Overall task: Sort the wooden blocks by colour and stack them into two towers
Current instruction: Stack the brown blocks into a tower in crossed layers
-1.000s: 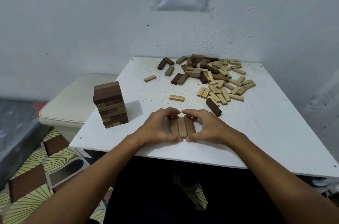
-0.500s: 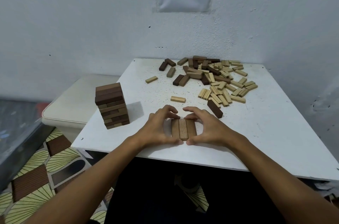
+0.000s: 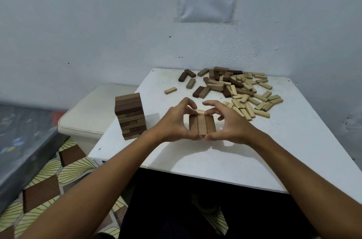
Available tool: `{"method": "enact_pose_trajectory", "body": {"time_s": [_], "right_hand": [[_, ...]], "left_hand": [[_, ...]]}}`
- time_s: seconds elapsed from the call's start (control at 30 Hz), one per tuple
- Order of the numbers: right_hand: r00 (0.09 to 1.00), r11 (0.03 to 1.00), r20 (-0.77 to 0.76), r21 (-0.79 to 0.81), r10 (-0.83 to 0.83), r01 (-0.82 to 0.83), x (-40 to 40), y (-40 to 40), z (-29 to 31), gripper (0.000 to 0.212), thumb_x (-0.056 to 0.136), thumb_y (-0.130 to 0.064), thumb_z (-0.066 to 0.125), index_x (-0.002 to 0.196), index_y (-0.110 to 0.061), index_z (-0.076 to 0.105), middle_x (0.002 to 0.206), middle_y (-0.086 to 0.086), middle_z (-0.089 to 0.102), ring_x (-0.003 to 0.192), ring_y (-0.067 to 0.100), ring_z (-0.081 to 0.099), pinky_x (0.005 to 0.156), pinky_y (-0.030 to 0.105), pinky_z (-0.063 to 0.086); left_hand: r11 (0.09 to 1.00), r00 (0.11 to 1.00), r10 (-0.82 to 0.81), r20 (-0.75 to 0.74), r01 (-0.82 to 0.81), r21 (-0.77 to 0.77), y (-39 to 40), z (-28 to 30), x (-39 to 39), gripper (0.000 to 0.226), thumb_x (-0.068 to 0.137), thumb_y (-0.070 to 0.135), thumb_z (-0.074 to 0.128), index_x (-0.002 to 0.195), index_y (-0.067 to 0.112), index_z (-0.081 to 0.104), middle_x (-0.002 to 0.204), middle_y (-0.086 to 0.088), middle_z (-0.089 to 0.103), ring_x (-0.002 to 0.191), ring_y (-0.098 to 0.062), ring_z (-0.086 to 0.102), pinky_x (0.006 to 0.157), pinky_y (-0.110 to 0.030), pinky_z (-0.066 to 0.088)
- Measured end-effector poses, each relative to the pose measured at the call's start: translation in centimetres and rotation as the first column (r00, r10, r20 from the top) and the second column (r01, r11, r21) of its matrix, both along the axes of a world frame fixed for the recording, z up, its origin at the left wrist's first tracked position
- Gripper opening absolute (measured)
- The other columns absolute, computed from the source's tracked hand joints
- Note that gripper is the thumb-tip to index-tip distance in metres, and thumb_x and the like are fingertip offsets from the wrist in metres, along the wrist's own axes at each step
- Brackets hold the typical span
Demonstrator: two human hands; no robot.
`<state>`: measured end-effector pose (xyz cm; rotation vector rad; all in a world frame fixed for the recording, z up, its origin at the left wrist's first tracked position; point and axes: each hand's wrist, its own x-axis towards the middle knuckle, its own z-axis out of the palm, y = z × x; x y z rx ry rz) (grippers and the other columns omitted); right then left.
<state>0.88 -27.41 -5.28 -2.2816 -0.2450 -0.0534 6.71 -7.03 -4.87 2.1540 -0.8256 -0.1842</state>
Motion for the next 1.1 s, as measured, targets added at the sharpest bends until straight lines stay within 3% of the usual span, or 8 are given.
{"method": "enact_pose_trajectory", "body": {"time_s": [0.1, 0.27, 0.33, 0.4, 0.6, 0.73, 0.9, 1.1], "right_hand": [[0.999, 1.000, 0.044, 0.006, 0.011, -0.012, 1.2, 0.2, 2.1, 0.094, 0.054, -0.036, 0.084, 0.137, -0.034, 0.042, 0.121, -0.010, 0.060, 0.120, 0.001, 0.052, 0.094, 0.020, 0.037], [0.994, 0.998, 0.089, 0.016, 0.059, -0.060, 3.1, 1.0, 5.5, 0.090, 0.059, -0.019, 0.091, 0.136, -0.030, 0.044, 0.121, -0.006, 0.058, 0.114, -0.006, 0.052, 0.081, 0.003, 0.038], [0.991, 0.996, 0.105, 0.036, 0.078, -0.082, 3.9, 1.9, 6.5, 0.088, 0.061, -0.015, 0.091, 0.135, -0.029, 0.045, 0.119, -0.009, 0.057, 0.113, -0.004, 0.053, 0.082, 0.010, 0.046], [0.988, 0.995, 0.123, 0.031, 0.095, -0.100, 4.9, 3.0, 7.1, 0.091, 0.055, -0.030, 0.090, 0.135, -0.033, 0.045, 0.122, -0.010, 0.057, 0.118, 0.002, 0.053, 0.087, 0.028, 0.052], [0.978, 0.985, 0.123, 0.009, 0.168, -0.171, 7.7, 6.5, 8.3, 0.087, 0.063, -0.018, 0.089, 0.135, -0.035, 0.044, 0.114, -0.012, 0.061, 0.109, 0.000, 0.052, 0.089, 0.023, 0.042], [0.967, 0.975, 0.120, -0.018, 0.223, -0.223, 9.2, 9.2, 8.3, 0.087, 0.064, -0.018, 0.089, 0.136, -0.033, 0.043, 0.116, -0.009, 0.062, 0.115, 0.001, 0.051, 0.090, 0.022, 0.042], [0.956, 0.960, 0.090, -0.001, 0.279, -0.280, 11.0, 12.0, 8.2, 0.087, 0.064, -0.018, 0.088, 0.137, -0.032, 0.043, 0.115, -0.009, 0.061, 0.115, -0.002, 0.050, 0.086, 0.019, 0.041], [0.945, 0.945, 0.029, 0.005, 0.326, -0.326, 12.7, 14.2, 7.7, 0.093, 0.055, -0.030, 0.087, 0.137, -0.034, 0.042, 0.116, -0.007, 0.061, 0.117, 0.003, 0.052, 0.086, 0.020, 0.040]], "left_hand": [[1.000, 0.999, 0.014, 0.043, -0.013, -0.022, 0.3, 2.2, 0.8, 0.068, 0.058, 0.017, 0.092, 0.104, 0.027, 0.043, 0.111, 0.004, 0.066, 0.108, 0.005, 0.055, 0.073, 0.000, 0.037], [0.999, 0.991, 0.044, 0.123, -0.041, -0.029, 1.5, 5.8, 2.1, 0.067, 0.058, 0.021, 0.092, 0.103, 0.028, 0.044, 0.112, 0.004, 0.066, 0.106, 0.010, 0.054, 0.075, -0.003, 0.040], [0.998, 0.987, 0.061, 0.149, -0.058, -0.026, 2.4, 6.9, 2.6, 0.066, 0.058, 0.021, 0.092, 0.103, 0.025, 0.045, 0.110, 0.006, 0.066, 0.103, 0.016, 0.053, 0.073, -0.004, 0.041], [0.996, 0.981, 0.085, 0.174, -0.081, -0.028, 3.5, 7.7, 3.0, 0.066, 0.057, 0.020, 0.092, 0.103, 0.024, 0.045, 0.109, 0.007, 0.066, 0.101, 0.019, 0.053, 0.071, -0.003, 0.041], [0.984, 0.965, 0.175, 0.196, -0.173, -0.027, 7.6, 8.6, 3.7, 0.066, 0.058, 0.024, 0.092, 0.106, 0.025, 0.047, 0.107, 0.011, 0.066, 0.104, 0.015, 0.054, 0.073, -0.002, 0.039], [0.973, 0.959, 0.232, 0.164, -0.230, -0.031, 10.2, 8.7, 3.9, 0.068, 0.053, 0.030, 0.091, 0.106, 0.025, 0.048, 0.106, 0.013, 0.067, 0.103, 0.016, 0.053, 0.080, -0.015, 0.041], [0.958, 0.952, 0.286, 0.108, -0.285, -0.025, 12.9, 8.6, 4.2, 0.071, 0.043, 0.048, 0.082, 0.102, 0.032, 0.047, 0.107, 0.013, 0.067, 0.109, 0.003, 0.057, 0.081, -0.021, 0.044], [0.950, 0.949, 0.313, 0.050, -0.312, -0.020, 15.0, 8.1, 4.8, 0.070, 0.040, 0.049, 0.080, 0.099, 0.034, 0.046, 0.106, 0.014, 0.068, 0.110, -0.005, 0.058, 0.082, -0.022, 0.045]]}}
